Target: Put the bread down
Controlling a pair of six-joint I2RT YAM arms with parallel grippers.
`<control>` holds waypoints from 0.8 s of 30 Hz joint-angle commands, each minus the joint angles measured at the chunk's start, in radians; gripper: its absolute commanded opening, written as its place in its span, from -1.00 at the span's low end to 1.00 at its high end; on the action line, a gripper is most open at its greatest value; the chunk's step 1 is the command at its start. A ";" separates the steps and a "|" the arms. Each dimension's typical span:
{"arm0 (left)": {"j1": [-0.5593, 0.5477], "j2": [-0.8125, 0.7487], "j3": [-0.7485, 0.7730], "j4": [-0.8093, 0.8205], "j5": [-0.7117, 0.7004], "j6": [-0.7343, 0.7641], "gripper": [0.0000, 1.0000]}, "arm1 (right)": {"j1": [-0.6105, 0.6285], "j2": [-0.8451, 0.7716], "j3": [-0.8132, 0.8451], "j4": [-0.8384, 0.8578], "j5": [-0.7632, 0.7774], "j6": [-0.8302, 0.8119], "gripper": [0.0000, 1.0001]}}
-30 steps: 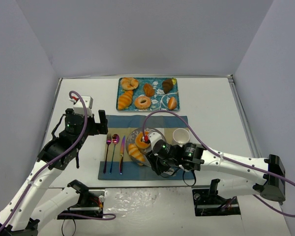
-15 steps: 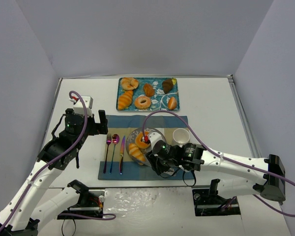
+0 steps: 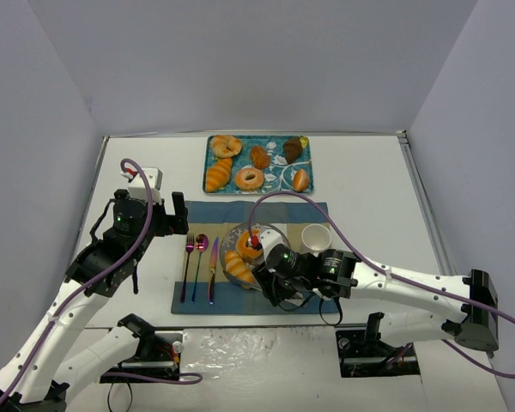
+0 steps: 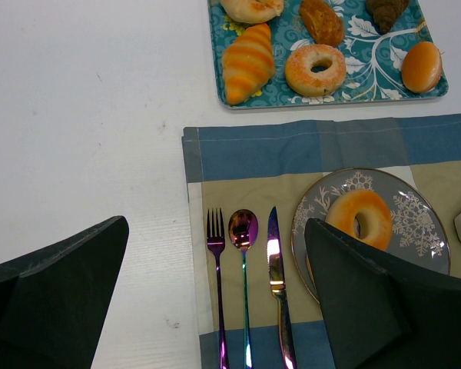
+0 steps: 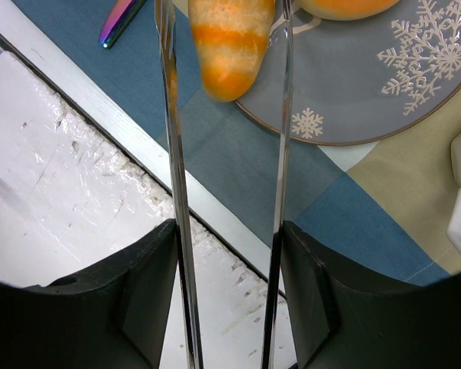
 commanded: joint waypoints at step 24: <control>-0.012 0.006 0.029 0.047 -0.014 0.011 0.94 | -0.419 0.061 0.308 0.037 0.250 -0.013 0.08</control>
